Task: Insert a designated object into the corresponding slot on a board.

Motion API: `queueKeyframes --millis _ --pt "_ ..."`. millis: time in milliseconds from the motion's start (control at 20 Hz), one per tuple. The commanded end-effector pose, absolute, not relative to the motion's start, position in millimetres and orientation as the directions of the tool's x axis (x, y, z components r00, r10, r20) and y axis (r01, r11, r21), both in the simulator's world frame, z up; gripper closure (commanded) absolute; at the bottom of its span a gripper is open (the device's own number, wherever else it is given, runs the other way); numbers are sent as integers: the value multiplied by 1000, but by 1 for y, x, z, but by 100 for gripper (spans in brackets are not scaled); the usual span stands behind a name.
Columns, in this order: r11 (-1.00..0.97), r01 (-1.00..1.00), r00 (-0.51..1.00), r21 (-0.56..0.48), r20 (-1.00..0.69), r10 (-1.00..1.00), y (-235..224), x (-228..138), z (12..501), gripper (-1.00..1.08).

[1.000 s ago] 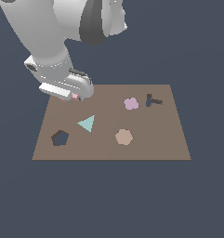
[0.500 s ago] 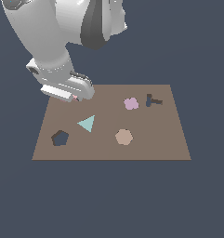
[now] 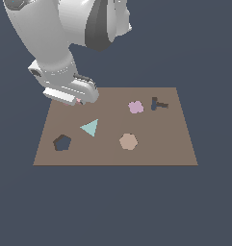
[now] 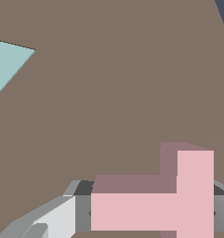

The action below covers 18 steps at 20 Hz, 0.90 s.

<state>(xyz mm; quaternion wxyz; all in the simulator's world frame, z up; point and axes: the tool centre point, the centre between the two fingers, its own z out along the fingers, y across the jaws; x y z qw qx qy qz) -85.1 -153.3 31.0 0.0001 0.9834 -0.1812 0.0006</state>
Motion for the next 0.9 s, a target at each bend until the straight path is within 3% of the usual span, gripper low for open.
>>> queueKeyframes --millis 0,400,850 --pt "-936 -353 936 0 1 -353 -146 -84 31 108" --pt "-944 -331 944 0 1 -331 -88 -80 33 108" --pt "-958 -286 958 0 1 -286 34 -74 37 108"
